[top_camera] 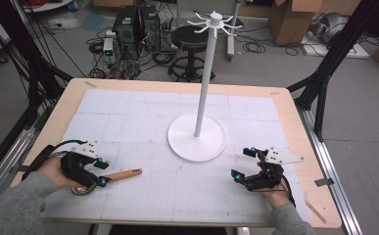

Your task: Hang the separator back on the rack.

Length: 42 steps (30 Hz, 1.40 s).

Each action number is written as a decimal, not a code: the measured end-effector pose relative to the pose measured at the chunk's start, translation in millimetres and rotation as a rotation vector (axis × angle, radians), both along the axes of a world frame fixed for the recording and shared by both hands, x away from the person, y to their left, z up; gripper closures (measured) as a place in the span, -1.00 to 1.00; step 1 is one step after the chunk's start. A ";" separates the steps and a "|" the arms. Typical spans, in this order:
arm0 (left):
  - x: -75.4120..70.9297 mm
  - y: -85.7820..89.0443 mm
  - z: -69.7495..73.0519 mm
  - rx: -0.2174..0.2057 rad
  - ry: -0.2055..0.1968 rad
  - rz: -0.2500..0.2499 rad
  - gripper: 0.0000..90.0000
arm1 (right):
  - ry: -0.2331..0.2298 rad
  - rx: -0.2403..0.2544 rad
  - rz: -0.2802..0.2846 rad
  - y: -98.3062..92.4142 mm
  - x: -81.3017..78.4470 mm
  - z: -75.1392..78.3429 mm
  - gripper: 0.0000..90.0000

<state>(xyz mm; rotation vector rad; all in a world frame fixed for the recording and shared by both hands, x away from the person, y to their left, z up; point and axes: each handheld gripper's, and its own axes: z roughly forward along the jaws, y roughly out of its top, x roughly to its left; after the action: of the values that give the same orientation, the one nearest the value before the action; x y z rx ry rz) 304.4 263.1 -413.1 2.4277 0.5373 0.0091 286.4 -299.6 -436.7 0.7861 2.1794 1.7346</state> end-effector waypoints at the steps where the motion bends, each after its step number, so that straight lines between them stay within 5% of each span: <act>1: 0.8 0.3 -0.3 0.013 0.003 -0.009 -0.09 | 0.006 0.001 0.001 0.3 -0.3 -0.1 -0.97; 12: 2.1 -2.5 -8.1 0.054 0.023 -0.034 0.00 | 0.009 -0.002 0.004 0.7 0.0 -0.5 -0.97; 28: -0.9 -1.4 -10.0 0.077 0.000 -0.071 0.25 | 0.015 -0.002 0.008 1.2 0.0 -0.8 -0.97; 37: 1.2 -13.1 -3.9 0.193 0.007 -0.115 0.32 | 0.017 -0.001 0.009 1.3 -0.1 -0.8 -0.97; 42: 2.2 -16.0 -2.8 0.217 0.006 -0.122 0.37 | 0.016 -0.002 0.009 1.3 0.1 -0.9 -0.97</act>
<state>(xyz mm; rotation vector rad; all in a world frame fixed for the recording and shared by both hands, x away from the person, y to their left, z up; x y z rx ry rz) 306.6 247.1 -415.9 2.6697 0.4073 0.0092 286.5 -298.3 -437.6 0.7933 2.1980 1.7365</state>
